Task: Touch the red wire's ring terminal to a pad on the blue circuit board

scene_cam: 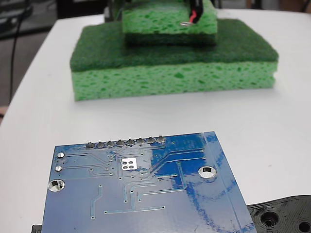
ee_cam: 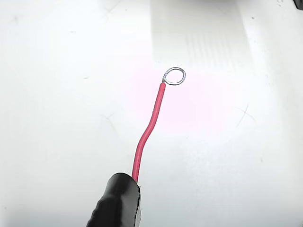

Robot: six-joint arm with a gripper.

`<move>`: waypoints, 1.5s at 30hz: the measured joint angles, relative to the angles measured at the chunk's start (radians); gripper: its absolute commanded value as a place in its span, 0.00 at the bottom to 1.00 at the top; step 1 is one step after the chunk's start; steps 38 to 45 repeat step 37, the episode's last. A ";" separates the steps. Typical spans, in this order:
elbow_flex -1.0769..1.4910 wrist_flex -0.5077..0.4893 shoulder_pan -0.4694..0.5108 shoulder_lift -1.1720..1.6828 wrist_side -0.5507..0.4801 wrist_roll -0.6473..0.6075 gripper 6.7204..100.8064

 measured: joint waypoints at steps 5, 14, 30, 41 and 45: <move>0.000 0.000 0.000 0.000 -0.006 -0.003 0.99; 0.000 0.000 -0.002 0.000 -0.003 -0.006 0.99; 0.000 0.000 -0.003 0.000 0.012 0.015 0.99; 0.000 0.000 0.011 0.000 0.020 0.017 0.99; 0.000 0.000 0.011 0.000 0.020 0.017 0.99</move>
